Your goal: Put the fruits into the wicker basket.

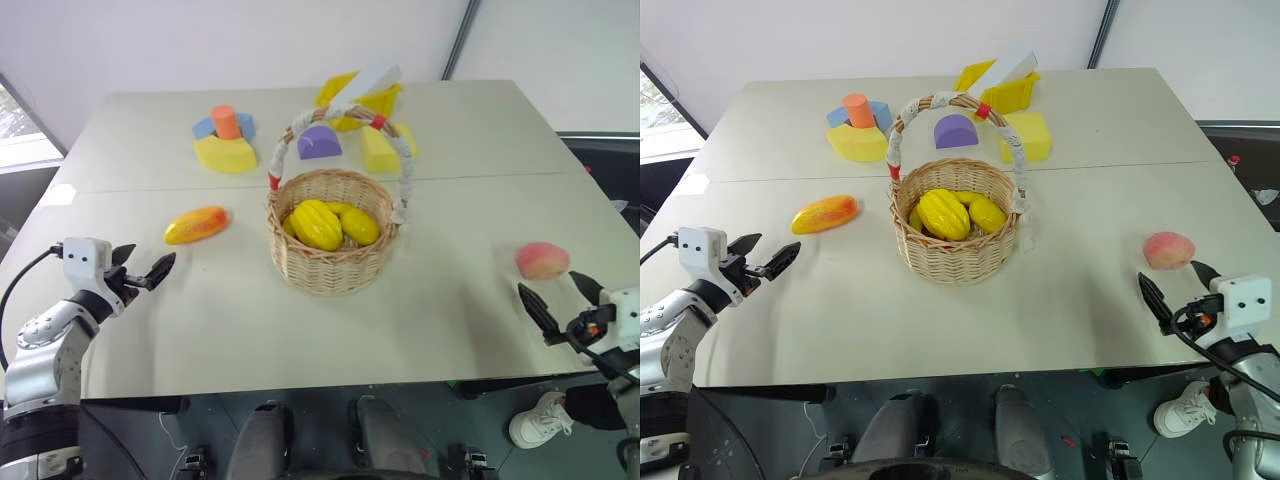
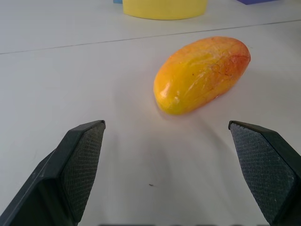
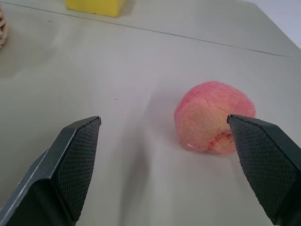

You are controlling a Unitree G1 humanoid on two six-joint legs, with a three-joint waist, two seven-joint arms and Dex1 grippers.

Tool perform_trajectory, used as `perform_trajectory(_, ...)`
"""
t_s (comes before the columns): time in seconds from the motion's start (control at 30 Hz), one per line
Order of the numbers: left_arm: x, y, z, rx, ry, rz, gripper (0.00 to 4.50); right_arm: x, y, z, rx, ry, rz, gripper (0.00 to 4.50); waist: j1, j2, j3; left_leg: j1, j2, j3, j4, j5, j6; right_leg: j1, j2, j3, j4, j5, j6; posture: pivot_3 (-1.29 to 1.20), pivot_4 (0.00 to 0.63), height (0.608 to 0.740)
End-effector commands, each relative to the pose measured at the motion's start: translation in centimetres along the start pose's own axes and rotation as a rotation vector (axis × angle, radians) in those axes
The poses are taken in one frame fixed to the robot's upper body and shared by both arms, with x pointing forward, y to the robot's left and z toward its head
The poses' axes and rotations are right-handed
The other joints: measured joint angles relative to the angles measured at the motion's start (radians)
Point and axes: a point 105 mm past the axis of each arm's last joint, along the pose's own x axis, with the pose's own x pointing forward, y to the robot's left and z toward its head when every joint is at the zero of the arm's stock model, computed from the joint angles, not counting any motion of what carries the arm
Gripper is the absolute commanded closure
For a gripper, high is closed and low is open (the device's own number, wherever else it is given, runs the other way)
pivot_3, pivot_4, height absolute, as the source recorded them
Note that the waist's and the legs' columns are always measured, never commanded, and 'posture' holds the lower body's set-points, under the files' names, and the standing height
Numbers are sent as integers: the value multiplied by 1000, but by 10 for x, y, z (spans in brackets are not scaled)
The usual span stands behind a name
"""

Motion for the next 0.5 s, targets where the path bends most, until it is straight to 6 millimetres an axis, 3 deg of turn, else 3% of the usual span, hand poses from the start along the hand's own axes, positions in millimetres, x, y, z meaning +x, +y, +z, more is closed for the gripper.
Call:
perform_trajectory(0.03,-2,1,16,32,-52,4,0,0,-4,7,-20,-30,-16,17,0,0,0,0,0,0,0,0,0,0,0,0,0,0,0,0,150,740)
perform_trajectory(0.3,0,1,25,40,-71,1,0,-2,-8,12,-19,-30,-15,17,0,0,0,0,0,0,0,0,0,0,0,0,0,0,0,0,150,740)
perform_trajectory(0.5,15,-7,57,83,-113,-58,0,9,-8,45,-71,-127,-2,17,0,0,0,0,0,0,0,0,0,0,0,0,0,0,0,0,150,740)
